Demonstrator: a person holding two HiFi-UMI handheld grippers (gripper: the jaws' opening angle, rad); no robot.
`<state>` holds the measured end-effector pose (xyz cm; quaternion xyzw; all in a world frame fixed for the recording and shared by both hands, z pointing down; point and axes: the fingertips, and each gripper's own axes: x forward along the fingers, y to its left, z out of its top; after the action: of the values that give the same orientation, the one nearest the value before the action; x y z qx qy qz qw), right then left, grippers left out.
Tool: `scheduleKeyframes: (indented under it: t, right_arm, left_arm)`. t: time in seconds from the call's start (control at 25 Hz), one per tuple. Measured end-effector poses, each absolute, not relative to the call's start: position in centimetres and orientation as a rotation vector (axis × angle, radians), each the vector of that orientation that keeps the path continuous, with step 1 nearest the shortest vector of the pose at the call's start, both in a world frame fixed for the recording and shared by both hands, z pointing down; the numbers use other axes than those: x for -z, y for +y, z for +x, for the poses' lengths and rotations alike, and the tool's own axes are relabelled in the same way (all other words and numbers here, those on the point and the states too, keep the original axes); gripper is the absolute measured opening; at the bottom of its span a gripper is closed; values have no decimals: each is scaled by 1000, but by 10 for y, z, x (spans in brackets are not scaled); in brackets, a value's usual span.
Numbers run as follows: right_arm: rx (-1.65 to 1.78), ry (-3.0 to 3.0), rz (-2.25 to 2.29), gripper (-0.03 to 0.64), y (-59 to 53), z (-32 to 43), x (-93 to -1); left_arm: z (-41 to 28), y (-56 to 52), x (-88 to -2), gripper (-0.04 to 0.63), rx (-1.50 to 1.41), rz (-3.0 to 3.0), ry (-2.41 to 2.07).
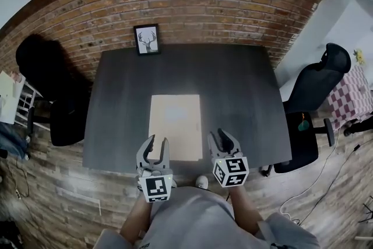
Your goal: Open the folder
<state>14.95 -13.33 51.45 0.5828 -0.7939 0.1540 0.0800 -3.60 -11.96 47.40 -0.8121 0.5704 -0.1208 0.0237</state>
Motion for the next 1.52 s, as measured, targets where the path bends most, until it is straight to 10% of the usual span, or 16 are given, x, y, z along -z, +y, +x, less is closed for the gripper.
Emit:
scheduleKeyframes:
  t: [1.52]
  right_arm:
    - [-792, -2063, 1285, 140, -86, 135, -717]
  left_arm:
    - [100, -51, -685, 196, 1345, -2408, 527]
